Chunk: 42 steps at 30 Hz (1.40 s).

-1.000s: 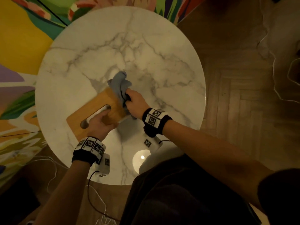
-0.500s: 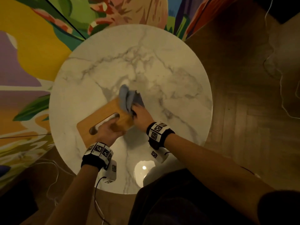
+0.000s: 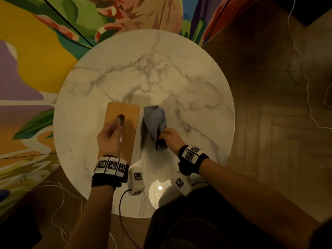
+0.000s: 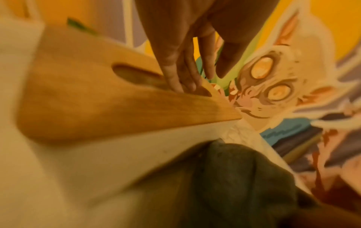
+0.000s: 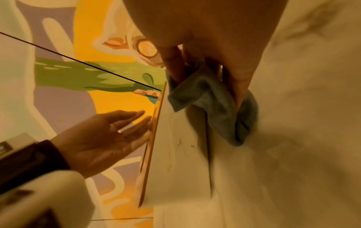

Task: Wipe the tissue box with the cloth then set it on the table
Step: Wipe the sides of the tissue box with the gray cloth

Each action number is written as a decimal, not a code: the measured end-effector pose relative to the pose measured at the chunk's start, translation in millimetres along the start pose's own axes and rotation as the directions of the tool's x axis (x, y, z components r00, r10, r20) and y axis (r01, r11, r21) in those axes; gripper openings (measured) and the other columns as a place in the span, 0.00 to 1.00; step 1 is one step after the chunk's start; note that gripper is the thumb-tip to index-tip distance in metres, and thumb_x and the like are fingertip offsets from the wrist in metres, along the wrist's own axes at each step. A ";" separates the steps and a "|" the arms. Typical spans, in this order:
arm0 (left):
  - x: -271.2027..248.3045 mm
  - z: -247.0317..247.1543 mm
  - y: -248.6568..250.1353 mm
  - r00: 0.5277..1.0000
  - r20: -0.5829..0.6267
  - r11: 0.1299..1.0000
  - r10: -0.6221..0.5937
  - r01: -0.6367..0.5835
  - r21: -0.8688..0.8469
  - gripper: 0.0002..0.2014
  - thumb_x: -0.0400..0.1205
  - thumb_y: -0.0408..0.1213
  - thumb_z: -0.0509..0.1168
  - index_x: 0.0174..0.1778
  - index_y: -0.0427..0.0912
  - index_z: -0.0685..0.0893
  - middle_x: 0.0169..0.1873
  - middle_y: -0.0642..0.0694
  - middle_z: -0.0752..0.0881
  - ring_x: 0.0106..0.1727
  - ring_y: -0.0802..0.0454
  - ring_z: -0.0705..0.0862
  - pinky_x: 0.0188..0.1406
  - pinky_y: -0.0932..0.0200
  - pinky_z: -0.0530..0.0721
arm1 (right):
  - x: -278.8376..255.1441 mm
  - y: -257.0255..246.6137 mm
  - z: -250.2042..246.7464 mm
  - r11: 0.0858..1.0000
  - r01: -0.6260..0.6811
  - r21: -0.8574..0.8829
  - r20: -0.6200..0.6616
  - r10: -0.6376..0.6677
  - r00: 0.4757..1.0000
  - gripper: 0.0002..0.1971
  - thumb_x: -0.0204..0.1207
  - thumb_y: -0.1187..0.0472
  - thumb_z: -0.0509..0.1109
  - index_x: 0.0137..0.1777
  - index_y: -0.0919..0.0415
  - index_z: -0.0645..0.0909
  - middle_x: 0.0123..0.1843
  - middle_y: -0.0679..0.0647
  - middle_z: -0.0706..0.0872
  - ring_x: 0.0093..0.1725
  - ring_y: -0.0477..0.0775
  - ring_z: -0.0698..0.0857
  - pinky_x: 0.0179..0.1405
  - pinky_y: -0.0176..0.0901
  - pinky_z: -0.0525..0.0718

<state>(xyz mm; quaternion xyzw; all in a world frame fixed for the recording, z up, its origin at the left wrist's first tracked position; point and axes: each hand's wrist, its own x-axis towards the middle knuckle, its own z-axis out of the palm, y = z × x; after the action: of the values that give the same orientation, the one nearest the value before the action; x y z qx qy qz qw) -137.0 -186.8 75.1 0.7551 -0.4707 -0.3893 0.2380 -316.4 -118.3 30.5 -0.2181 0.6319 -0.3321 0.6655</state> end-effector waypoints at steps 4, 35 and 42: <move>1.1 -25.5 -28.1 0.965 0.102 0.837 0.240 -0.259 0.482 0.34 0.72 0.53 0.71 0.74 0.53 0.69 0.76 0.40 0.69 0.75 0.35 0.66 0.73 0.31 0.68 | -9.4 31.9 7.8 0.993 -0.102 -0.051 0.073 0.106 0.992 0.13 0.71 0.70 0.63 0.26 0.62 0.74 0.29 0.59 0.77 0.31 0.56 0.77 0.32 0.42 0.78; -6.7 -25.9 -45.9 0.967 0.244 0.831 -0.078 -0.072 0.551 0.55 0.61 0.65 0.64 0.78 0.64 0.38 0.76 0.35 0.59 0.74 0.28 0.64 0.72 0.30 0.68 | 12.1 5.7 72.3 0.902 0.408 -0.139 0.146 -0.389 0.910 0.30 0.76 0.68 0.60 0.78 0.65 0.57 0.78 0.67 0.65 0.76 0.68 0.68 0.79 0.58 0.67; -7.6 -24.5 -45.2 0.972 0.222 0.839 -0.083 -0.052 0.542 0.56 0.61 0.71 0.65 0.78 0.64 0.36 0.77 0.36 0.58 0.75 0.29 0.64 0.74 0.31 0.66 | 39.7 13.7 65.3 0.962 0.214 -0.170 0.094 -0.200 0.975 0.24 0.75 0.71 0.60 0.72 0.67 0.66 0.73 0.68 0.73 0.71 0.69 0.72 0.75 0.58 0.71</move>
<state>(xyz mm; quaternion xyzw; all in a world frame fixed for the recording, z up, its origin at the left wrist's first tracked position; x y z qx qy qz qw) -95.3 -160.0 59.3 0.7436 -0.5805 -0.3286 -0.0472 -250.4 -145.9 0.1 -0.3545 0.6072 -0.3329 0.6284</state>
